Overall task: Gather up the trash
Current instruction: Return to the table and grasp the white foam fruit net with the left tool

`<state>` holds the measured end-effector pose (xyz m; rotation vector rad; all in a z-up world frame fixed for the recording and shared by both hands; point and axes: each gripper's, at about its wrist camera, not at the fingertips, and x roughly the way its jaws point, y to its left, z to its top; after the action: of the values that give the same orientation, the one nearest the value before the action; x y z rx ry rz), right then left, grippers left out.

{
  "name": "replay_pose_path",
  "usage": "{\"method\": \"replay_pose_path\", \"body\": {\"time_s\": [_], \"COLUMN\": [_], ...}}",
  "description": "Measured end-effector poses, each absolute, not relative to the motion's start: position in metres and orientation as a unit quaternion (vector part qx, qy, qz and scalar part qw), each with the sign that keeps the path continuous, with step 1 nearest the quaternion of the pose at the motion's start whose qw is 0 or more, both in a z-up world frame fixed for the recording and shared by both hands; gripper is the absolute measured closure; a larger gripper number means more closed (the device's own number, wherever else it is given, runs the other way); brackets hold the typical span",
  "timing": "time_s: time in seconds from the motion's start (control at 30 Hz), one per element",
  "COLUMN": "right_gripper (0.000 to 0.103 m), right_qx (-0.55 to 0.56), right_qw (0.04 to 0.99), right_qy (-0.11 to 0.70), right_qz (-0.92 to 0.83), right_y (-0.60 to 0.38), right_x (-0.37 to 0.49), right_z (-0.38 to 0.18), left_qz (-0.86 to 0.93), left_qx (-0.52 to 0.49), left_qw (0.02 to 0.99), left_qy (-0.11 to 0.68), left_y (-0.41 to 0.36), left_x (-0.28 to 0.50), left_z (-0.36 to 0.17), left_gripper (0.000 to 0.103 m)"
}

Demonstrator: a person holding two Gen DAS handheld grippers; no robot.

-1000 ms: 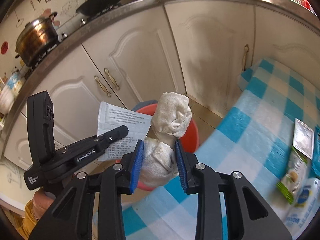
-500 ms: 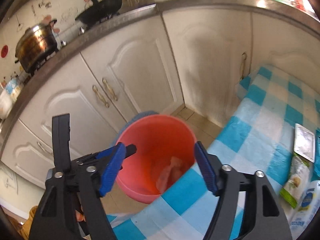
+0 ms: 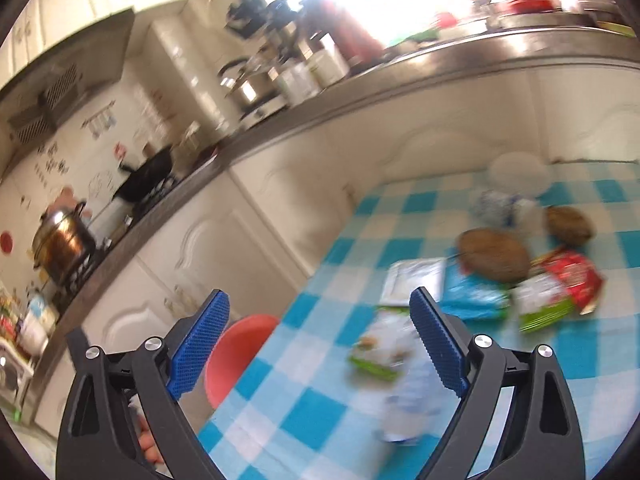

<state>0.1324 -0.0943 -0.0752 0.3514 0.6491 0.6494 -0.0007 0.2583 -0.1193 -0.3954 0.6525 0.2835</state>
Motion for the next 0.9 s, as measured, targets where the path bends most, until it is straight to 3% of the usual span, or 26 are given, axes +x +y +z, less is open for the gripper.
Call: {"method": "replay_pose_path", "body": {"time_s": [0.33, 0.73, 0.9], "right_gripper": [0.01, 0.01, 0.01], "right_qx": [0.281, 0.394, 0.399], "right_qw": [0.897, 0.868, 0.867], "right_qy": [0.281, 0.259, 0.254], "right_qz": [0.192, 0.156, 0.16], "right_y": [-0.256, -0.359, -0.365], "right_x": [0.165, 0.18, 0.181], "right_z": [-0.092, -0.136, -0.143], "left_qz": [0.028, -0.091, -0.054], "left_qx": [-0.102, -0.032, -0.002], "left_qw": [0.933, 0.914, 0.913], "left_qy": [0.343, 0.394, 0.404], "left_y": [0.149, -0.021, -0.067], "left_x": [0.048, 0.236, 0.322], "left_z": [-0.066, -0.05, -0.068], "left_gripper": [0.018, 0.018, 0.031]}}
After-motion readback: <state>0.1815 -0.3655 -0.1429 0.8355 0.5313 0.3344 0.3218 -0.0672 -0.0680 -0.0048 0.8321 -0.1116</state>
